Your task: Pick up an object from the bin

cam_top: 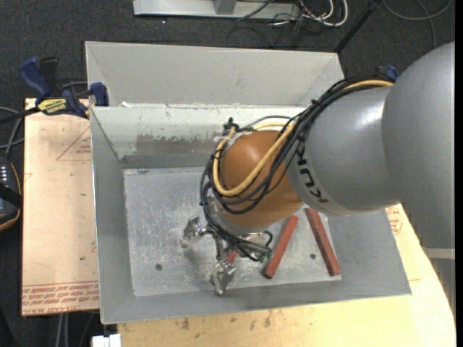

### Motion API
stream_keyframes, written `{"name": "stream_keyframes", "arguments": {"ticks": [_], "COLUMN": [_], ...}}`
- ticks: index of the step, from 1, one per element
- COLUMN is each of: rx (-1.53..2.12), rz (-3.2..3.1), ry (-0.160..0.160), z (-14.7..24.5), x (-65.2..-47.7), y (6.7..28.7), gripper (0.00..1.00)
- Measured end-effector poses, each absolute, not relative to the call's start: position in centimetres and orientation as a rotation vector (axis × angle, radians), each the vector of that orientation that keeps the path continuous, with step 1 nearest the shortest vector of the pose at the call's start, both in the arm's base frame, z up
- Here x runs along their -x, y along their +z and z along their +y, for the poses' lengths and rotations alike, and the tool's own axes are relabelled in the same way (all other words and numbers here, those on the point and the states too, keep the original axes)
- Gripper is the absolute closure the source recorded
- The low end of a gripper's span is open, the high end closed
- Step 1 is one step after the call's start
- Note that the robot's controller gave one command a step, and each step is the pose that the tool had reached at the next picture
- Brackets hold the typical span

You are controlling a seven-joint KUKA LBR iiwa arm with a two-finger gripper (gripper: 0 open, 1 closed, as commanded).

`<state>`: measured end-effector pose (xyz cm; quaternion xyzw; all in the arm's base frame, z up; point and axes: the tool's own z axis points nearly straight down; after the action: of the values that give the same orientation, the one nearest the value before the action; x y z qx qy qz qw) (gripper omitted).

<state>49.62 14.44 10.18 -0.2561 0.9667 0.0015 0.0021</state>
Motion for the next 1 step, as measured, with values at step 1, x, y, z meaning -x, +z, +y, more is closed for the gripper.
{"name": "stream_keyframes", "arguments": {"ticks": [1], "rx": [0.992], "rz": [2.959], "ry": [0.006], "z": [11.05], "x": [-53.34], "y": [7.80], "gripper": [1.00]}}
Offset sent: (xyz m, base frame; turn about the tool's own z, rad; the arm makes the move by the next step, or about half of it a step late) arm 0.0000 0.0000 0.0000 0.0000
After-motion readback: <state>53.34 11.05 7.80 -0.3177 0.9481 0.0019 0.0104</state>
